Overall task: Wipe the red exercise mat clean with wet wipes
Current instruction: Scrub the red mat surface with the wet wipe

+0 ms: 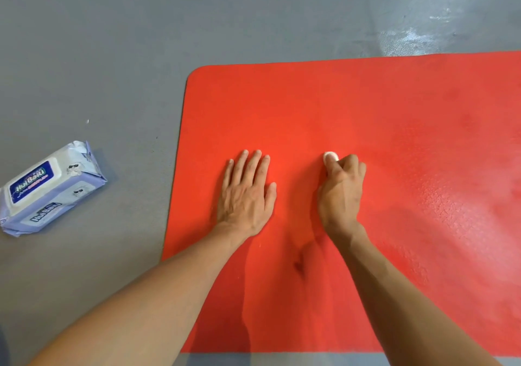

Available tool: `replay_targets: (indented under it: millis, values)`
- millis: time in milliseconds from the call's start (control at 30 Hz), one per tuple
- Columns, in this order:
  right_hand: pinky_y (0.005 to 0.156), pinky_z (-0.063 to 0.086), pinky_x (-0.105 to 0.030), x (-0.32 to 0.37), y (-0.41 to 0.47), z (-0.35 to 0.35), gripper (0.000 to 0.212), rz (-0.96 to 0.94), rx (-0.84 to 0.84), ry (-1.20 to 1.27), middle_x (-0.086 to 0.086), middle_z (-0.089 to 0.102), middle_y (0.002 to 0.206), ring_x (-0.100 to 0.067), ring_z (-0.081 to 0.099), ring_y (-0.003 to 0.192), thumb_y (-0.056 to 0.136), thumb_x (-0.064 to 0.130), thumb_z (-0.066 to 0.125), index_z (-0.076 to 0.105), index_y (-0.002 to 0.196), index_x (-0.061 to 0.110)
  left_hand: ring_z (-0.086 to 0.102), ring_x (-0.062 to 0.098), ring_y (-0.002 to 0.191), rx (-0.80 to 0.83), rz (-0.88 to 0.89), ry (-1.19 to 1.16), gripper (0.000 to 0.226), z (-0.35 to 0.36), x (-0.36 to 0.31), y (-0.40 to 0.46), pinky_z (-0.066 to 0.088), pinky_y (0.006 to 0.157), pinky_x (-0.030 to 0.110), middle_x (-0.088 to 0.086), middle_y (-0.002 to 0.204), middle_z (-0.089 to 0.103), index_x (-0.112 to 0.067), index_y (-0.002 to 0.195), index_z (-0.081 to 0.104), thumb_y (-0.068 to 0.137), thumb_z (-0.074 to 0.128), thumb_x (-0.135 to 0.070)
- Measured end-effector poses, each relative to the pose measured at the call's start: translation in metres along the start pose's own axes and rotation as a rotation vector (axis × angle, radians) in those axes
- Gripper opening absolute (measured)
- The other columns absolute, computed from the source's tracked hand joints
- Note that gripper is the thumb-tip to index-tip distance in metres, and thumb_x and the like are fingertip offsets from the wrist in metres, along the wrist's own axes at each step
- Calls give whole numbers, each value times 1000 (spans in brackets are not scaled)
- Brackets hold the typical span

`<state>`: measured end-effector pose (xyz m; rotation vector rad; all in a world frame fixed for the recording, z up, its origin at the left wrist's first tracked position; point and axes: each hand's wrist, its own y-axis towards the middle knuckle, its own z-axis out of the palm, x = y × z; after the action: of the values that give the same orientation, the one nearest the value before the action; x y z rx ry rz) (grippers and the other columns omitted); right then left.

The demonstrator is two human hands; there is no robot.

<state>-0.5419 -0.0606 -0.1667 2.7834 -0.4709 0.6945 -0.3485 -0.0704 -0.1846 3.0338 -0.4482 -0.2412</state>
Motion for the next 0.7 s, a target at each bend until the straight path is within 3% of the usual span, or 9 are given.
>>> replay_targets:
  millis: [133,200,267,367,467,600,700]
  values:
    - [75,42,-30,35,-41,5,44,-232,165,127,1,47,98,-18,35,91,95,21,33,64,125,15,23,27,158,17,-1,1,64,-4,-1,0,20,127,52,3,167,36,-17,160,40,104,32,-46]
    - [74,42,-29,32,-42,1,41,-386,233,147,1,49,96,-16,36,90,99,26,36,66,125,15,22,27,159,29,-5,2,64,-5,-1,0,20,127,52,3,168,34,-17,160,39,104,31,-46]
    - [74,42,-31,14,-20,-3,31,-458,195,113,0,49,93,-19,39,88,101,21,46,68,121,15,22,26,159,28,-13,17,64,-5,-1,1,20,127,52,2,168,35,-17,160,40,103,34,-46]
    - [75,44,-42,-12,24,-3,31,-175,35,57,-4,47,90,-26,41,89,89,-3,59,70,111,16,22,26,158,35,-19,34,64,-5,-2,2,20,127,51,1,167,36,-18,160,40,103,35,-46]
    - [78,46,-49,2,26,7,39,5,-27,25,-7,48,93,-29,41,90,85,-7,52,68,112,16,21,26,159,42,-18,43,64,-5,-2,2,19,127,51,1,167,35,-18,161,38,103,34,-46]
    - [77,42,-32,37,-24,13,35,-299,156,129,0,48,96,-21,38,91,93,14,42,65,120,15,22,27,158,41,-12,31,64,-4,-2,1,20,127,52,3,167,36,-17,160,40,104,31,-48]
    - [73,48,-38,25,-18,6,35,-482,223,113,0,50,95,-23,43,89,99,25,42,67,121,15,23,27,158,35,-11,32,65,-4,-1,2,21,127,52,2,167,36,-17,160,40,103,32,-47]
